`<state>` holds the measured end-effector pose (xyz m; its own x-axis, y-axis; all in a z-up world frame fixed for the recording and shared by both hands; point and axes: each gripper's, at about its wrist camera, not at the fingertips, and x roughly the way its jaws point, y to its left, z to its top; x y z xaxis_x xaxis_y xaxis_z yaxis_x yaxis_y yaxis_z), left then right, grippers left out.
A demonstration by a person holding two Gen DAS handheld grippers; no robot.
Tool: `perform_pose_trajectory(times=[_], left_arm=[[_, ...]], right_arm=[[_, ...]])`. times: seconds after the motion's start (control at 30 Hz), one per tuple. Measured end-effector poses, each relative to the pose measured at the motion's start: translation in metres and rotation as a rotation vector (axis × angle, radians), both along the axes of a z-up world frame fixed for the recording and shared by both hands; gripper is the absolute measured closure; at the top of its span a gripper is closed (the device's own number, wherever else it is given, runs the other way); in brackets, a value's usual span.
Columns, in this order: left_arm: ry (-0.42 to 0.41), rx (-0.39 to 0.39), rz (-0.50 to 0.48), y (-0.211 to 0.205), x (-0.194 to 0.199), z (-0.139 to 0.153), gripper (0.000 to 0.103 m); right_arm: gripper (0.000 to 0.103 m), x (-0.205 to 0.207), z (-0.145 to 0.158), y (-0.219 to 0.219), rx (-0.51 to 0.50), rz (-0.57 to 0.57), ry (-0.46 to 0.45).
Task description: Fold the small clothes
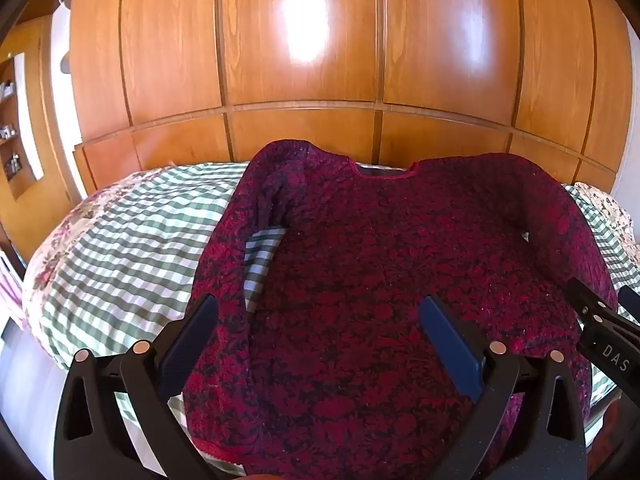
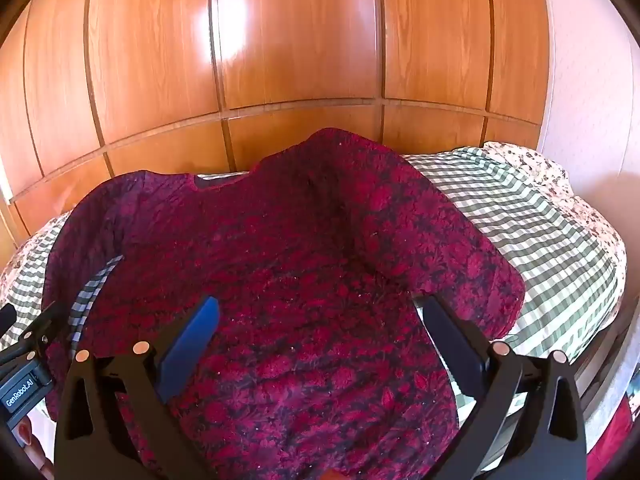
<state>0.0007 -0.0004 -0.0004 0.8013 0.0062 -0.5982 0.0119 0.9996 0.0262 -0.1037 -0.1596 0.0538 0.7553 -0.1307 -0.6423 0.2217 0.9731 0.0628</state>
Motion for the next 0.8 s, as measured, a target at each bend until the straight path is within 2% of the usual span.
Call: perform_pose_trajectory(times=[0.47, 0.53, 0.8], left_arm=[[0.009, -0.016, -0.001, 0.002, -0.005, -0.011, 0.003], [0.009, -0.017, 0.001, 0.003, -0.006, -0.012, 0.003], [0.013, -0.020, -0.002, 0.002, -0.007, -0.014, 0.003]], right_arm=[[0.002, -0.012, -0.012, -0.002, 0.005, 0.001, -0.010], [0.002, 0.000, -0.009, -0.002, 0.008, 0.003, 0.009], [0.002, 0.000, -0.010, 0.000, 0.008, 0.006, 0.016]])
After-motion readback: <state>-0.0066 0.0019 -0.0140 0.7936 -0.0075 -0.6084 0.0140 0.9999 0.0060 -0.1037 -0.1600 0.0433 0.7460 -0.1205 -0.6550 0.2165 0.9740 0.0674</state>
